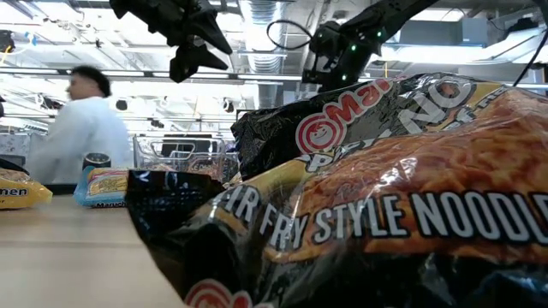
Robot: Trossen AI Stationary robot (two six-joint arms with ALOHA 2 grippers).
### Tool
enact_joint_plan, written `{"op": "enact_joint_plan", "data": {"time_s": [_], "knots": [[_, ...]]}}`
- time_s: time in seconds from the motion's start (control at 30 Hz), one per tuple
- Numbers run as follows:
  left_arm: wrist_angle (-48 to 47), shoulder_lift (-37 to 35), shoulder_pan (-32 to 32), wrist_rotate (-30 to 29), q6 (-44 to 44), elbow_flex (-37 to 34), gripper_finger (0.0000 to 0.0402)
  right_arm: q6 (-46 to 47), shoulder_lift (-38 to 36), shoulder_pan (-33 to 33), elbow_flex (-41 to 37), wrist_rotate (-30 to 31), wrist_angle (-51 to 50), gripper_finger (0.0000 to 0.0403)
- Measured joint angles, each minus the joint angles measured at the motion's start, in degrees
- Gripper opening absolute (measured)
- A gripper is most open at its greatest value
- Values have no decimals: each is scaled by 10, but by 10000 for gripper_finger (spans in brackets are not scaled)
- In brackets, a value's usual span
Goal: Sort Maruchan noodles
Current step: Put the black noodle pack into the left transparent bin
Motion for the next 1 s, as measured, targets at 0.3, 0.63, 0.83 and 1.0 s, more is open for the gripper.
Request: {"op": "enact_joint_plan", "data": {"time_s": [0.3, 0.63, 0.83, 1.0], "knots": [[0, 0, 0, 3, 23, 0, 129, 34, -63, 41, 1, 30, -3, 189], [-1, 0, -4, 63, 0, 0, 129, 97, -127, 111, 1, 72, -32, 189], [0, 0, -25, 115, -5, 0, 129, 173, -150, 159, 1, 73, -31, 189], [0, 0, -59, 148, -20, 0, 129, 239, -159, 210, 1, 73, -30, 189]]}}
